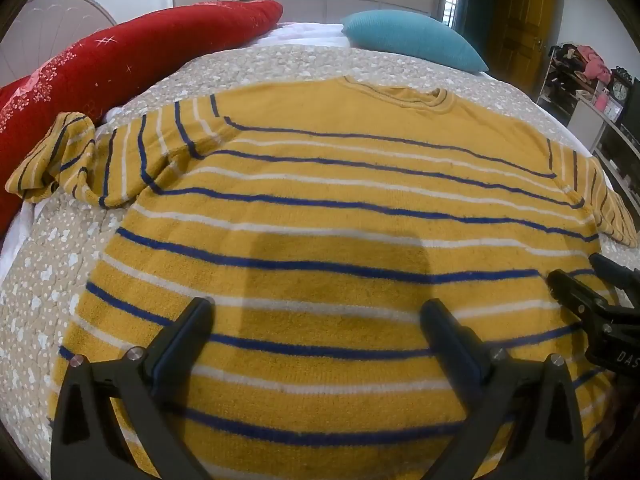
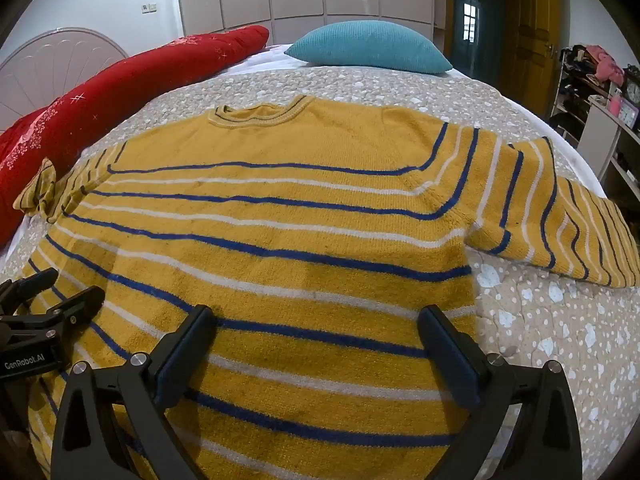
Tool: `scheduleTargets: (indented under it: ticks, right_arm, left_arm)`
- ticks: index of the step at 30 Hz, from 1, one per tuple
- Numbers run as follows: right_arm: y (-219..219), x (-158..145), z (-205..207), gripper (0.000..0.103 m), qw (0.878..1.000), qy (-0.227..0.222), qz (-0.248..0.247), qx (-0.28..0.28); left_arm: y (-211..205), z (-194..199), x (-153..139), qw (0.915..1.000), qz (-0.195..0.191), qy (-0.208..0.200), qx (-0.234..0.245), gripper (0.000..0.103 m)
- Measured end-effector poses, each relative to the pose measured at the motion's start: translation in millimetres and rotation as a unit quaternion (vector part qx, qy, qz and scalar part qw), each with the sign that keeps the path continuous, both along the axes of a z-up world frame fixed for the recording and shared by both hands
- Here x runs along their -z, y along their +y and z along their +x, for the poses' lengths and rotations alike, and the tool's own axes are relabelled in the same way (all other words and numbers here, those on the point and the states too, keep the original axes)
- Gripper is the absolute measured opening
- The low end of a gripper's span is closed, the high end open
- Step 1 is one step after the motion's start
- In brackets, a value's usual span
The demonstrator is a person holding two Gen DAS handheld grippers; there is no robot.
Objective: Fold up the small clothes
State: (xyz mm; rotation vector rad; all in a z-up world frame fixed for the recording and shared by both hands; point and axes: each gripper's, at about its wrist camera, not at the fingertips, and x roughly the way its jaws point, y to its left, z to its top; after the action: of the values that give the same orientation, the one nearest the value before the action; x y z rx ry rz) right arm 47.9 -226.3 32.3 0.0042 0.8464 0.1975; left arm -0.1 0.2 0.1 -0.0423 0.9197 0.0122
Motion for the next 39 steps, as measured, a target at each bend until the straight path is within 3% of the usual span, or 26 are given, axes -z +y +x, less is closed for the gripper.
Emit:
scheduleTargets:
  ticks: [9, 14, 19, 27, 34, 39]
  right_arm:
    - [-1, 0, 0, 0.103, 1.000, -0.007, -0.009, -0.001]
    - [0, 1, 0, 0.103, 1.000, -0.006, -0.010, -0.001]
    - [-2, 1, 0, 0.103, 1.000, -0.006, -0.009, -0.001]
    - [-1, 1, 1, 0.103, 1.000, -0.003, -0.007, -0.002]
    - [-7, 2, 12, 0.103, 0.999, 0.037, 0.013, 0.002]
    - [-5, 3, 5, 0.103, 1.000, 0.018, 0.004, 0.001]
  left_arm:
    - [-10, 2, -3, 0.9999, 0.010, 0.009, -0.005, 0.103]
    - [1, 12, 1, 0.9996, -0.009, 0.027, -0.002, 0.103]
    - [6, 11, 4, 0.9996, -0.024, 0.015, -0.003, 0.103]
    - [1, 10, 1, 0.9998, -0.009, 0.017, -0.007, 0.103]
    - [2, 12, 1, 0.9998, 0.001, 0.017, -0.005, 0.103]
    - [0, 9, 0, 0.9998, 0.014, 0.010, -0.007, 0.103]
